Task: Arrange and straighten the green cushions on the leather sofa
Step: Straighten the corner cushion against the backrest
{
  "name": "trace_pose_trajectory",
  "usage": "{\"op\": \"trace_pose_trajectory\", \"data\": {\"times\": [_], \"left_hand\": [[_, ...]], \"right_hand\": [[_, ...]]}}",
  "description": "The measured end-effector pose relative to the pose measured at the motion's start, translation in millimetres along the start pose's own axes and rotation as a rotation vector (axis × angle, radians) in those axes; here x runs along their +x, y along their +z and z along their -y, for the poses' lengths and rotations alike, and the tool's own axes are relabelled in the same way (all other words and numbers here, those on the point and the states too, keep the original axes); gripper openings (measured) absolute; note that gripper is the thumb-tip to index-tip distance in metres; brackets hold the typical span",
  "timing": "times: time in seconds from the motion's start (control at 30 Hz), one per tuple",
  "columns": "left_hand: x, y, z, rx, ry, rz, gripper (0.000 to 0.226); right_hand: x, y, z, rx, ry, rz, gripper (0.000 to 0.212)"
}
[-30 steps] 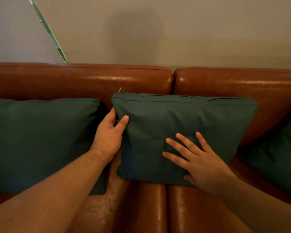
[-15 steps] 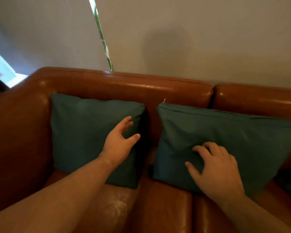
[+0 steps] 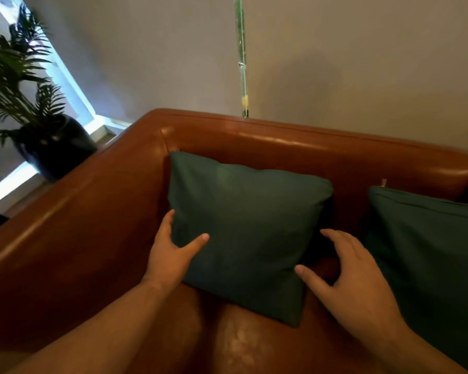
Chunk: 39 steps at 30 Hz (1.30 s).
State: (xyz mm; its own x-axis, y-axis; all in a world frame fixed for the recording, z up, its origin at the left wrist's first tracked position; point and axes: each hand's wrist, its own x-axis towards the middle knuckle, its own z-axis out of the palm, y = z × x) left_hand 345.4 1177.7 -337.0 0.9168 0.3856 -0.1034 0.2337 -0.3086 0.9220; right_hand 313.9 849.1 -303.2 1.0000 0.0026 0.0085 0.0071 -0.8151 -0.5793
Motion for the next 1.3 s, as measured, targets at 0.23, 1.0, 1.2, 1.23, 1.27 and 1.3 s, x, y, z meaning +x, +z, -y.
{"op": "trace_pose_trajectory", "data": {"times": [0.23,1.0,1.2,1.23,1.27,1.3], "left_hand": [[66,-49,30,-0.006,-0.081,0.038,0.111],[140,-49,42,-0.266,-0.204,0.283,0.115],[94,-97,59,-0.505,-0.273,0.188,0.086],[86,-105,62,-0.534,-0.257,0.145,0.075],[80,-113,63,-0.548,-0.236,0.098,0.074],[75,-121,66,-0.552,-0.209,0.046,0.079]], "right_hand": [[47,58,54,-0.072,0.151,0.052,0.103],[101,122,-1,0.798,0.526,-0.184,0.116],[117,114,29,0.816,0.322,-0.083,0.097],[124,115,38,0.810,0.277,-0.056,0.093],[132,115,48,0.798,0.237,-0.034,0.087],[142,116,59,0.782,0.195,-0.018,0.082]]}}
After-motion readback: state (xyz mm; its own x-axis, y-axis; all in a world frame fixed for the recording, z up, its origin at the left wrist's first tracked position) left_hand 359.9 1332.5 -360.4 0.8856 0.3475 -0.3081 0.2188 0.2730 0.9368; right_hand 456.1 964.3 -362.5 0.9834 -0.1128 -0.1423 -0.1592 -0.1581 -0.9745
